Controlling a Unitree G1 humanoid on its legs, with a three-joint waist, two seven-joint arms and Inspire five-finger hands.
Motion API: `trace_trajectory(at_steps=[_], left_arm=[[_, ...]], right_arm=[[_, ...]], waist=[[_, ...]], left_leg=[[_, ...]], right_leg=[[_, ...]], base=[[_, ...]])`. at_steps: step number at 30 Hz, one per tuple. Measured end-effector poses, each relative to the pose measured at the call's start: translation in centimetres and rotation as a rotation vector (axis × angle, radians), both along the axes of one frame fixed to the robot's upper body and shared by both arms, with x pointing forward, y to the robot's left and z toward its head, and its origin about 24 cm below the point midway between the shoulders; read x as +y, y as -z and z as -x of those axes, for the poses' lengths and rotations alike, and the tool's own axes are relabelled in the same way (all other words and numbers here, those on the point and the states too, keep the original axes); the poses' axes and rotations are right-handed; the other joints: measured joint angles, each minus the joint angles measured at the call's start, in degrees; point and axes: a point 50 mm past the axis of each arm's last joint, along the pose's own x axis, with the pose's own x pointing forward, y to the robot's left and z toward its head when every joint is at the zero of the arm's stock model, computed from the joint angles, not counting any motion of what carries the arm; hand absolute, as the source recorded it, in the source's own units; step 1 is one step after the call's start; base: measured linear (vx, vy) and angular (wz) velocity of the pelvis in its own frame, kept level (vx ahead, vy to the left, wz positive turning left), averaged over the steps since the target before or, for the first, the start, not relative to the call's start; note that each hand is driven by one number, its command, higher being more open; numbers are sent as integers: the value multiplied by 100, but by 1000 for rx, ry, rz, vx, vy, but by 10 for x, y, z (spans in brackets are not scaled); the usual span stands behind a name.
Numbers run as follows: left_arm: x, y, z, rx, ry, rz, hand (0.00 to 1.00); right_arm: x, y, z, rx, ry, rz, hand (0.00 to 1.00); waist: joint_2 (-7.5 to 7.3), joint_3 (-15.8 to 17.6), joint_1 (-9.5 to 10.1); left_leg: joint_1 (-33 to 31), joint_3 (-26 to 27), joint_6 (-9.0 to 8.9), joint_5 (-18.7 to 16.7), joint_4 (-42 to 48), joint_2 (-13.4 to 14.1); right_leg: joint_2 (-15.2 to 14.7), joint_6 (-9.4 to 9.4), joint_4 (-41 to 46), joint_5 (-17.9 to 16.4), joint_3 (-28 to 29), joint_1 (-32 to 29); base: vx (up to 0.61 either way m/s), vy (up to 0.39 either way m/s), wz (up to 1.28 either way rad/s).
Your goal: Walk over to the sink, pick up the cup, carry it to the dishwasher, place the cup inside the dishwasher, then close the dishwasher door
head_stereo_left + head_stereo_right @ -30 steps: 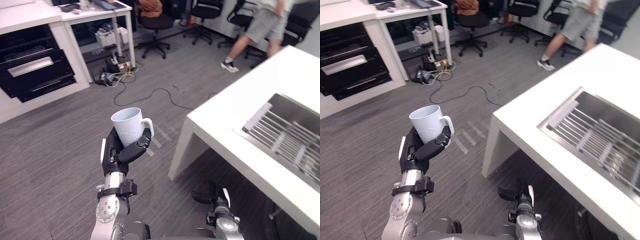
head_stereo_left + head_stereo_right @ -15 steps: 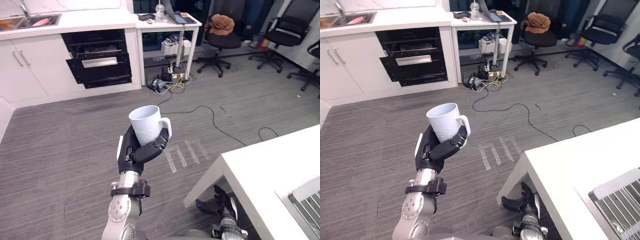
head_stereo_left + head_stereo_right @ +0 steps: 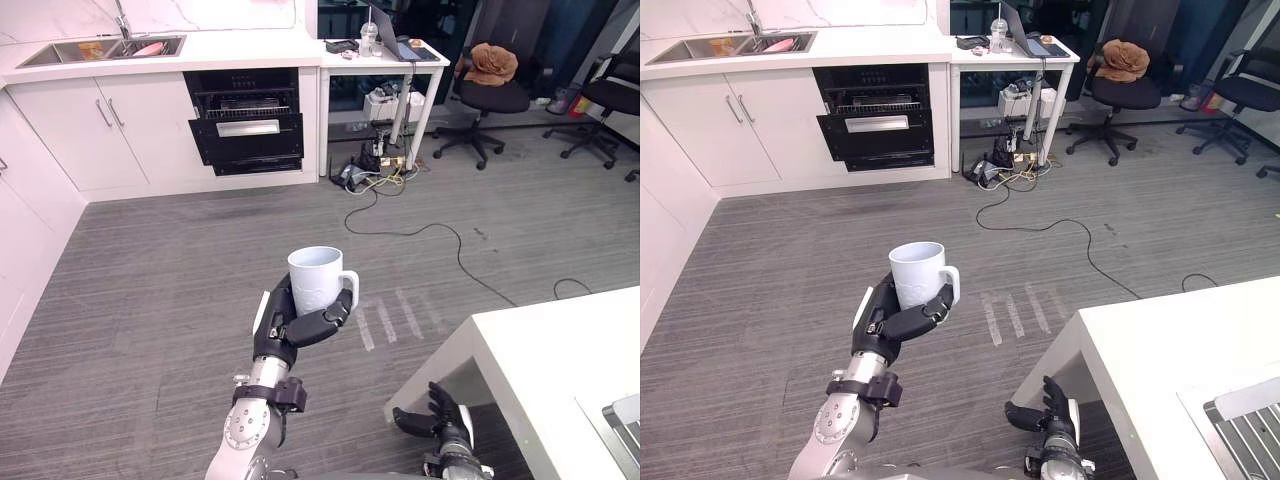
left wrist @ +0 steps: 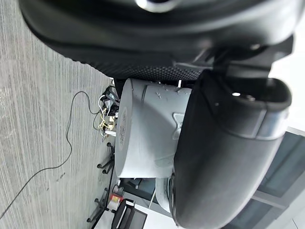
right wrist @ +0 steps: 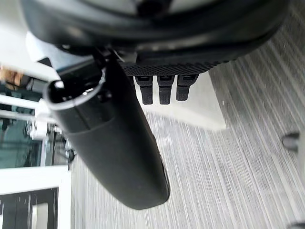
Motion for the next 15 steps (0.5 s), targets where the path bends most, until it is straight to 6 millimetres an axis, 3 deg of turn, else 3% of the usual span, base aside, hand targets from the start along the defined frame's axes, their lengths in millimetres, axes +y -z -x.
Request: trace_trajectory(at_steps=[6,9,10,11,12,15], left_arm=[[-1,-5,-5,-25,4,-2,30],[-3,-9,-8,-46,17,0,30],[-2,-10,-9,-52,14,1,30],[0,-12,-9,-63,5,3,30],[3,-13,-10,-66,-10,2,30],[5,-14,-11,-68,-29,9,30]], right_arm=[[15,-3,-22,-38,-92,-18,90],[17,-4,-23,-42,-114,-7,90],[18,-5,-23,-47,-120,-9,90],[21,-7,-27,-63,-128,-11,90],[21,-11,-31,-84,-132,-7,90],[21,-15,-34,-108,-131,-3,90]], waist=[[-23,163,-8],[-112,214,-131],[-161,220,-128],[-261,234,-28],[-268,254,57],[-277,264,90]], left_leg=[[268,-34,80,89,-174,-203],[159,-573,159,175,-169,-346],[116,-633,155,194,-171,-390],[36,-676,137,215,-176,-468],[-71,-732,114,234,-115,-481],[-120,-950,65,265,-60,-409]], right_leg=[[-138,-25,691,-252,357,-136],[-62,-208,1141,-417,1138,-292],[-75,-185,1107,-493,1245,-279],[-165,-40,997,-646,1261,-249],[-221,182,853,-652,1150,-242],[-231,210,639,-608,777,-15]], base=[[-49,32,3],[-40,-3,92],[-9,-60,69],[1,-84,43],[7,-107,48],[51,-96,51]])
